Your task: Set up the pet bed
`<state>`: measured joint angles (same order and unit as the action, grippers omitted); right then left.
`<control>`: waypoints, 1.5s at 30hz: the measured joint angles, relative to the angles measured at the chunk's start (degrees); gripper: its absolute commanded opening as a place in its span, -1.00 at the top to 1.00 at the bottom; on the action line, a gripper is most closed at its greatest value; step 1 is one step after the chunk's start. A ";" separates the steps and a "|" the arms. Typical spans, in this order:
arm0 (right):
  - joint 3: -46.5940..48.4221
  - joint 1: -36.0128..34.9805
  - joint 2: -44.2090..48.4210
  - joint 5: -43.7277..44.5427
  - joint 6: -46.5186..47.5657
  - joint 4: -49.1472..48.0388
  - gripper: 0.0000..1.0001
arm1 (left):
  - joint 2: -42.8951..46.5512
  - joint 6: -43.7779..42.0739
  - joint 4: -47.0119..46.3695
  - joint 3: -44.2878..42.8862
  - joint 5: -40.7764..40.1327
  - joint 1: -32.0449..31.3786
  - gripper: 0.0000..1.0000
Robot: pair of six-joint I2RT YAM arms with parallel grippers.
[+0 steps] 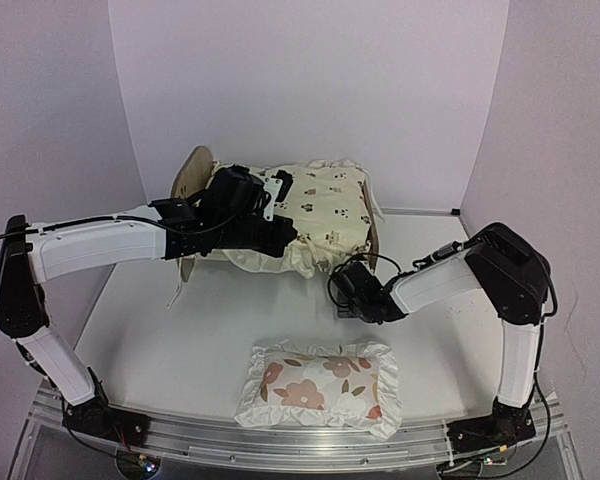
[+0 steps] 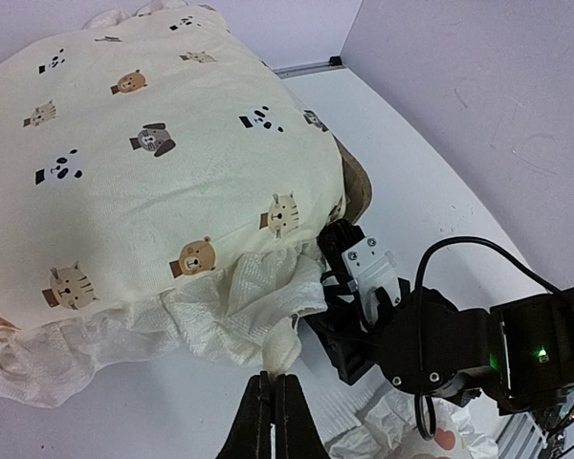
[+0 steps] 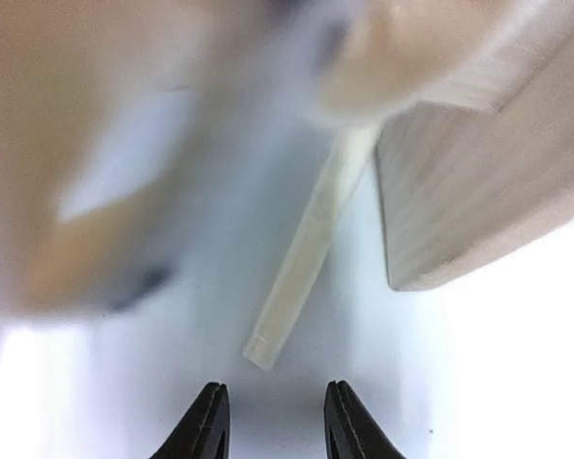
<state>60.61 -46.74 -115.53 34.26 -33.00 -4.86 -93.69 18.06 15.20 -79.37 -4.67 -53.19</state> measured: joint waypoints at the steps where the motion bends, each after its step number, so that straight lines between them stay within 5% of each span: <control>1: -1.24 0.17 0.44 0.14 -0.54 -1.44 0.28 | 0.00 0.00 0.02 0.00 0.00 0.00 1.00; 7: -6.76 0.89 2.64 1.10 -3.03 -7.30 0.15 | -0.04 -0.02 0.54 0.00 0.00 0.00 1.00; 19: -2.23 1.09 -1.46 2.28 -3.01 -9.30 0.14 | 0.00 0.26 1.34 0.06 -0.10 0.00 1.00; 31: -2.73 1.18 -0.19 -1.59 -3.15 -9.72 -0.08 | 1.11 0.42 1.80 1.14 -0.46 0.00 1.00; 45: 2.31 0.94 -4.51 1.79 -3.26 -9.08 0.53 | 2.29 0.42 1.79 2.29 -0.48 0.00 1.00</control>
<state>62.92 -45.80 -120.04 36.04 -36.26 -13.94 -91.40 18.48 16.99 -77.08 -5.15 -53.19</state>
